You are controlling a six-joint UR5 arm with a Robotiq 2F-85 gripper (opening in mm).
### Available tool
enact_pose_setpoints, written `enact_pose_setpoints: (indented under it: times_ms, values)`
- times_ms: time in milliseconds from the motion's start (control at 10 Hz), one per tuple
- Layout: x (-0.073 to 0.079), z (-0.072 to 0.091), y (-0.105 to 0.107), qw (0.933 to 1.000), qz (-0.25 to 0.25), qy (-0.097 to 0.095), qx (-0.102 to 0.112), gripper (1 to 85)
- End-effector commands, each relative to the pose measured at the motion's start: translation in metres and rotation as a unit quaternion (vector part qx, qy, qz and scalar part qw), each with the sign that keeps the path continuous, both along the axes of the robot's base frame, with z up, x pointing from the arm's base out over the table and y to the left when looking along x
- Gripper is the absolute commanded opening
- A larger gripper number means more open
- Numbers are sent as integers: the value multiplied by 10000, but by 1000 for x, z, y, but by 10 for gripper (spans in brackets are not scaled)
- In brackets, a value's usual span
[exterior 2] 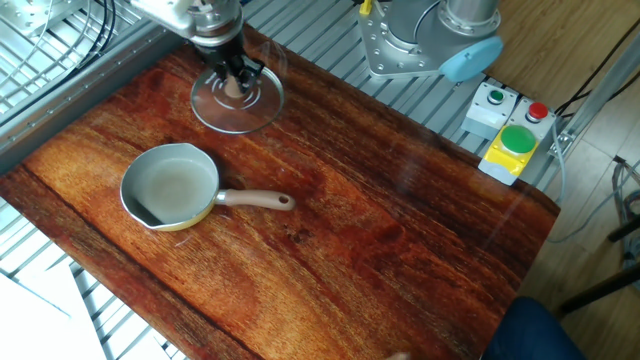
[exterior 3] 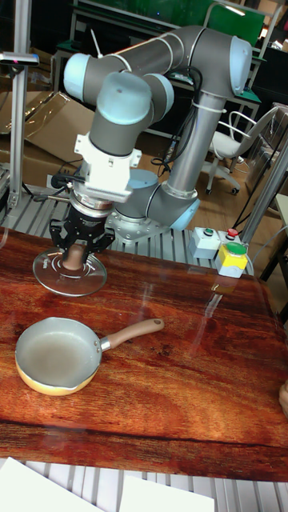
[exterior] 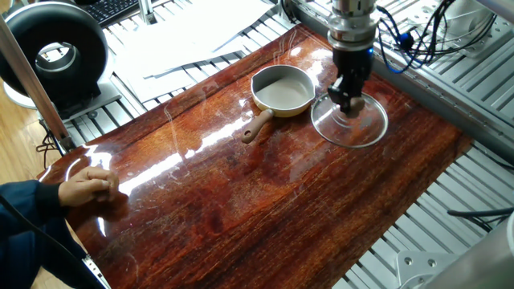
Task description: Cover the pot with the lid
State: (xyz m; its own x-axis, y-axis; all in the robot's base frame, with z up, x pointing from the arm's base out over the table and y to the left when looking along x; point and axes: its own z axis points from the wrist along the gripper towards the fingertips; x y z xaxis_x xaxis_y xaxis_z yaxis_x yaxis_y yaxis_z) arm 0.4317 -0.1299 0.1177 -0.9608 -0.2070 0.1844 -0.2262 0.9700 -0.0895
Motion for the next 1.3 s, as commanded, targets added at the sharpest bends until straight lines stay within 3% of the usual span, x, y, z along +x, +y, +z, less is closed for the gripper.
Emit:
enact_pose_setpoints:
  times_ms: [0,200,400,600,1200]
  values:
    - [21,5,4,9987,494,-78,-7,13]
    - [29,0,10,9960,865,-119,169,13]
    - [26,1,17,9934,1110,-78,273,13]
    - [20,3,20,9913,1289,3,275,13]
    - [21,3,17,9923,1224,-13,202,13]
